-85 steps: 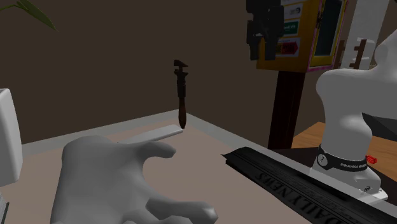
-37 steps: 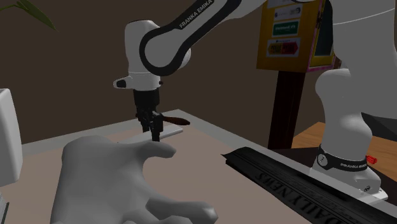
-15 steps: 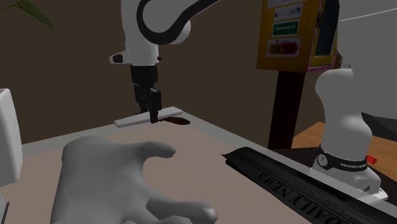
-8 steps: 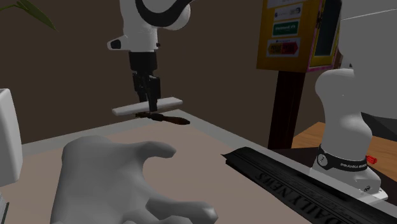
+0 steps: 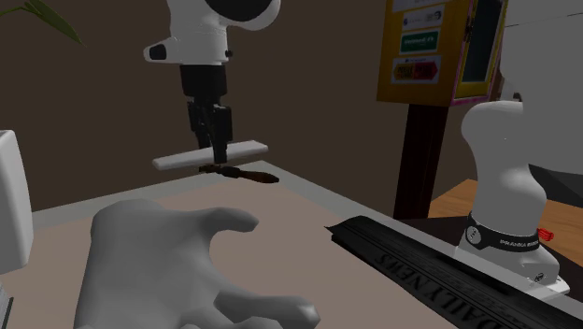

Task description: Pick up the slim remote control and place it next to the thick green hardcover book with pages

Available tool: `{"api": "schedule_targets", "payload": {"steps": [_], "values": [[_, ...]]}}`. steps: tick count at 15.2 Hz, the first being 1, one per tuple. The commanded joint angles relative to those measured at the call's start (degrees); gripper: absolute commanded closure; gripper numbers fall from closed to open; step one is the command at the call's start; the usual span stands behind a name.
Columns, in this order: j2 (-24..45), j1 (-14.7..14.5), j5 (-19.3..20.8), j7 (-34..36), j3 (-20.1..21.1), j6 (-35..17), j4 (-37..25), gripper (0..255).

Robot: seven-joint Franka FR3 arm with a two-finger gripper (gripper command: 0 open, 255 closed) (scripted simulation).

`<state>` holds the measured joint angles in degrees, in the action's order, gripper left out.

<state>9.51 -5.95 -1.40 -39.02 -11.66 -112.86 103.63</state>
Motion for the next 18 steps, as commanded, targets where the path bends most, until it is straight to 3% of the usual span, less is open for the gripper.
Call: {"api": "schedule_targets", "payload": {"steps": [1, 10, 18], "values": [[-0.7, -1.7, 0.3, 2.9, 1.1, -0.1, 0.8, 255], [-0.1, -8.4, 1.0, 14.7, 6.0, 0.3, -0.3, 255], [4.0, -14.2, 1.5, 24.6, 9.9, 2.0, -5.9, 255]]}}
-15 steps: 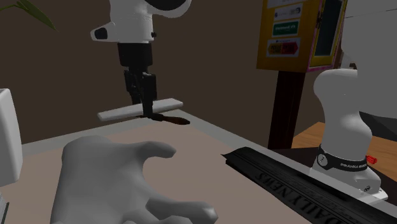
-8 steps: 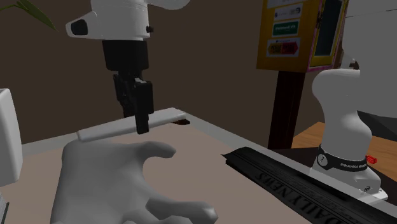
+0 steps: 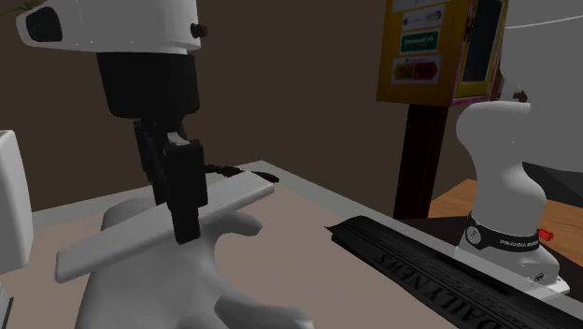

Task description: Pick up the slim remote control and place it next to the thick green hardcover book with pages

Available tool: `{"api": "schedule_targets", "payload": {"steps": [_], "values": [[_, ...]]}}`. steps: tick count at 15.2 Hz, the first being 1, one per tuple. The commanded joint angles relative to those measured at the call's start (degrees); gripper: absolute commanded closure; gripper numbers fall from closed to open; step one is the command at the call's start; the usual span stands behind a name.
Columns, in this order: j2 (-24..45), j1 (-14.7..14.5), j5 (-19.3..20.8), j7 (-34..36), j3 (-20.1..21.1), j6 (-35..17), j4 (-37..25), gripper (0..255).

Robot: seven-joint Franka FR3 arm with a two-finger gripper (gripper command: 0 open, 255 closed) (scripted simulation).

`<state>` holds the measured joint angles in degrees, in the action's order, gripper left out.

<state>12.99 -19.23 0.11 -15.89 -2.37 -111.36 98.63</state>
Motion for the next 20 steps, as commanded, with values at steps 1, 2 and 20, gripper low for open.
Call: {"api": "schedule_targets", "payload": {"steps": [1, 2, 20], "values": [[1.2, -1.6, 0.1, 2.7, 1.0, 0.8, -1.9, 255], [2.0, -2.4, 0.2, 3.9, 1.5, 1.2, -3.1, 255], [29.2, -16.8, 3.0, 22.3, 6.3, 16.8, -45.7, 255]]}}
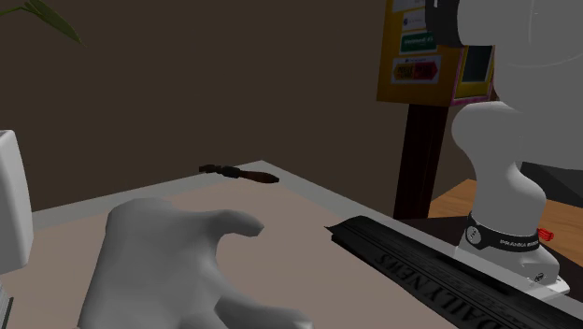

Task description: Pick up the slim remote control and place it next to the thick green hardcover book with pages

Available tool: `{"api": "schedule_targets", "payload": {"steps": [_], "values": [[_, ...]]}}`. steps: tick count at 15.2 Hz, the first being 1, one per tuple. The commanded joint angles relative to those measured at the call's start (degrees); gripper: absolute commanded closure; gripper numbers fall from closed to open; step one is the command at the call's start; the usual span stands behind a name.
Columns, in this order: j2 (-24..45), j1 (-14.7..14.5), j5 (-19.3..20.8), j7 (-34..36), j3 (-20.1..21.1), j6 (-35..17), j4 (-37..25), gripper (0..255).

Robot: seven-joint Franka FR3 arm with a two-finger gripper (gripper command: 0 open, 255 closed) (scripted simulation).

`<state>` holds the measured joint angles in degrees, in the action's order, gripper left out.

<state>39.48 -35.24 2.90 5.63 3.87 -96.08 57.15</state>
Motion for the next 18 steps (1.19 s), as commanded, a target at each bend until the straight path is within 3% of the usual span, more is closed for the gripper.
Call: {"api": "schedule_targets", "payload": {"steps": [1, 18], "values": [[2.4, -0.8, 0.1, 0.8, 0.1, 0.6, -3.0, 255], [2.6, -0.4, 0.3, 1.1, 0.0, -12.4, 9.8, 255]]}}
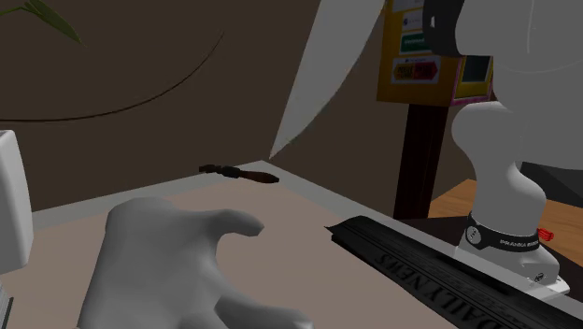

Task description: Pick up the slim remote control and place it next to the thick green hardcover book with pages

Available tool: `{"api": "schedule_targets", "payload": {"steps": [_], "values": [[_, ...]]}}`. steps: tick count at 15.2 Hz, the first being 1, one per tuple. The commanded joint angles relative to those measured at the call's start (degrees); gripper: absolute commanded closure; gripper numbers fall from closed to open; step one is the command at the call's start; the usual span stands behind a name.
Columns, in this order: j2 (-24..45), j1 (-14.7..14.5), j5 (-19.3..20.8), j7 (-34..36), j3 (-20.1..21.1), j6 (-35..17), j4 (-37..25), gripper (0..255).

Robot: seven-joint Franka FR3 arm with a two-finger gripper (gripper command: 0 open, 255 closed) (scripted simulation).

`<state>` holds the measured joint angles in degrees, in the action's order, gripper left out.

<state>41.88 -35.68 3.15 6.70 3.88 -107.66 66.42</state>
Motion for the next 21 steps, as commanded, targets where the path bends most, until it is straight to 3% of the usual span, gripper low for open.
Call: {"api": "schedule_targets", "payload": {"steps": [1, 11, 12, 17, 21], "values": [[0.4, 0.0, 0.0, 0.0, 0.0, -1.5, 1.0, 255], [0.9, 0.0, 0.1, 0.0, 0.0, -2.9, 2.0, 255], [0.9, 0.0, 0.1, 0.0, 0.0, -2.9, 2.0, 0], [0.9, 0.1, 0.1, 0.0, 0.0, -2.9, 2.0, 0], [-0.4, -0.1, -0.1, -0.1, 0.0, 3.6, -3.2, 0]]}}
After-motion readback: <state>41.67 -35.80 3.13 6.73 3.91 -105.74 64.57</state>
